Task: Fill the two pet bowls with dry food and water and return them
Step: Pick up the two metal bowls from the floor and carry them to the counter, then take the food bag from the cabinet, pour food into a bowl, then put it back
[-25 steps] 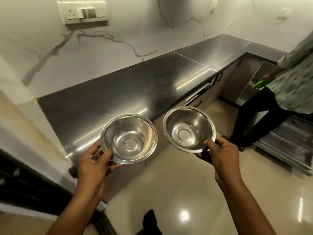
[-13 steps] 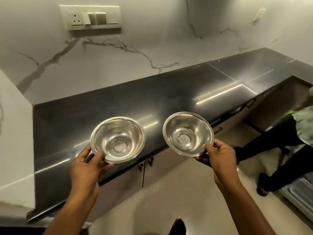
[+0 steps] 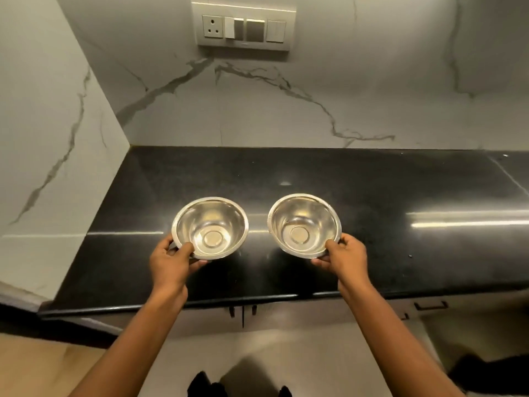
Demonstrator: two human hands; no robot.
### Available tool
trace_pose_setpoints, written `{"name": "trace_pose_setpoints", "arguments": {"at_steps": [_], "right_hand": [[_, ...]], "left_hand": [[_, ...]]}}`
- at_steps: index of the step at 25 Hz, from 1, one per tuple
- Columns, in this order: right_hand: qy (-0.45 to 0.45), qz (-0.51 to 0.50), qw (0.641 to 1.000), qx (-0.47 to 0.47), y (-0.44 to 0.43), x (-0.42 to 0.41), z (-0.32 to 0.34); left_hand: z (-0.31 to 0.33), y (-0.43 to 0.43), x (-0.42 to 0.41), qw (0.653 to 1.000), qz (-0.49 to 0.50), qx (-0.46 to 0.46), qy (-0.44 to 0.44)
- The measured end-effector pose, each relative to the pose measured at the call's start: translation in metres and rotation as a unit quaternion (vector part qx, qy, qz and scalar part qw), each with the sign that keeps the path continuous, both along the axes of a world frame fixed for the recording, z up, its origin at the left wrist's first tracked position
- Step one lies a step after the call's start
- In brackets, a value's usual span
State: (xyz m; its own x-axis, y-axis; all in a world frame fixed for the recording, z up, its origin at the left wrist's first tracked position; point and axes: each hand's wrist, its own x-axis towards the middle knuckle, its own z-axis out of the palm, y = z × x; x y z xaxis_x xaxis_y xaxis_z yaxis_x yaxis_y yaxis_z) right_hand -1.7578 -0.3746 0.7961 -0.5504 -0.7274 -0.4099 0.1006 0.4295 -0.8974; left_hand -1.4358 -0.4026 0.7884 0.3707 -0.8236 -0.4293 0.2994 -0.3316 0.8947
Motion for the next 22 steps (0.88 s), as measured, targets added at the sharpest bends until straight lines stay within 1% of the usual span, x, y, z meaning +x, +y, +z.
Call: {"name": "trace_pose_setpoints", "arguments": {"at_steps": [2, 7, 14, 17, 18, 19, 20, 21, 22], "right_hand": [[-0.004, 0.008, 1.0, 0.023, -0.016, -0.004, -0.017], [-0.024, 0.013, 0.997, 0.069, -0.036, 0.001, -0.042], [-0.025, -0.001, 0.997, 0.076, -0.043, 0.008, -0.056], [-0.019, 0.011, 0.995, 0.095, -0.035, 0.003, -0.062], [-0.011, 0.021, 0.995, 0.101, -0.032, 0.0, -0.062], [0.019, 0.033, 0.994, 0.1, -0.031, -0.003, -0.06], [0.071, 0.045, 0.992, 0.092, -0.033, -0.006, -0.053], [0.135, 0.058, 0.986, 0.076, -0.039, -0.011, -0.042], [0.196, 0.071, 0.977, 0.048, -0.047, -0.014, -0.027]], "left_hand": [[-0.013, -0.009, -0.006, 1.0, 0.022, 0.019, 0.008], [-0.033, -0.023, -0.008, 0.998, 0.032, 0.054, 0.0], [-0.046, -0.032, -0.001, 0.997, 0.031, 0.074, -0.006], [-0.058, -0.027, 0.005, 0.995, 0.033, 0.097, -0.02], [-0.061, -0.022, 0.008, 0.991, 0.028, 0.114, -0.065], [-0.061, -0.02, 0.011, 0.981, 0.026, 0.135, -0.14], [-0.056, -0.022, 0.012, 0.966, 0.034, 0.14, -0.217], [-0.044, -0.028, 0.012, 0.954, 0.057, 0.112, -0.273], [-0.027, -0.038, 0.01, 0.949, 0.081, 0.06, -0.297]]}}
